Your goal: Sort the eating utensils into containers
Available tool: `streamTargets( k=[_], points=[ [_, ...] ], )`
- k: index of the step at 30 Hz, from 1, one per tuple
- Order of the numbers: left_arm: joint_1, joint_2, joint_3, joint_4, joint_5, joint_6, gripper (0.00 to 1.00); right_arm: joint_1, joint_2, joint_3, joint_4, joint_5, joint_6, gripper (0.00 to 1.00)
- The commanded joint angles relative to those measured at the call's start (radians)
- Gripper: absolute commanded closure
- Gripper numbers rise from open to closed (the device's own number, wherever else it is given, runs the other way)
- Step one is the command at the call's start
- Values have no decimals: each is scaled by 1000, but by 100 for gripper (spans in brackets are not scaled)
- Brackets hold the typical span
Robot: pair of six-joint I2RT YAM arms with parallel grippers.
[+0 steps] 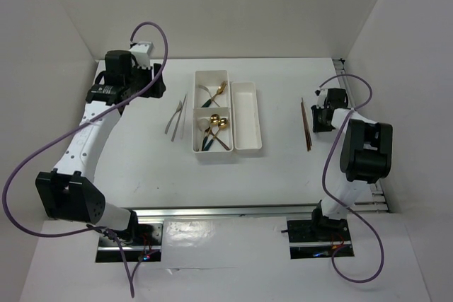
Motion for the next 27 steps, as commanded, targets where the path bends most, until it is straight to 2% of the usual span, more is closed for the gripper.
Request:
streamTargets(
  k=[1,4,8,9,10,12,16,21,27],
  points=[
    [5,5,48,17,15,-11,27,-4,59,35,-16,-69,-16,70],
    [5,5,57,8,15,-11,27,-4,97,58,-27,-101,-36,70],
    [5,5,58,8,2,-2,27,-4,139,67,-59,-112,-47,78],
    [5,5,58,8,2,-2,27,-4,139,76,-59,-112,-57,82],
    [5,5,58,8,-7,-2,27,-4,151,77,-71,-112,-57,91],
    [5,5,58,8,-7,-2,25,-4,162,67,-71,-80,-77,100],
    [14,5,58,8,-7,-2,25,-13,162,40,-80,-53,-103,100],
    [14,-6,22,17,-7,-12,25,-13,64,31,-71,-44,-94,100],
    [14,-67,-54,49,-28,-43,25,-13,-96,187,-103,-104,-16,100]
  ],
)
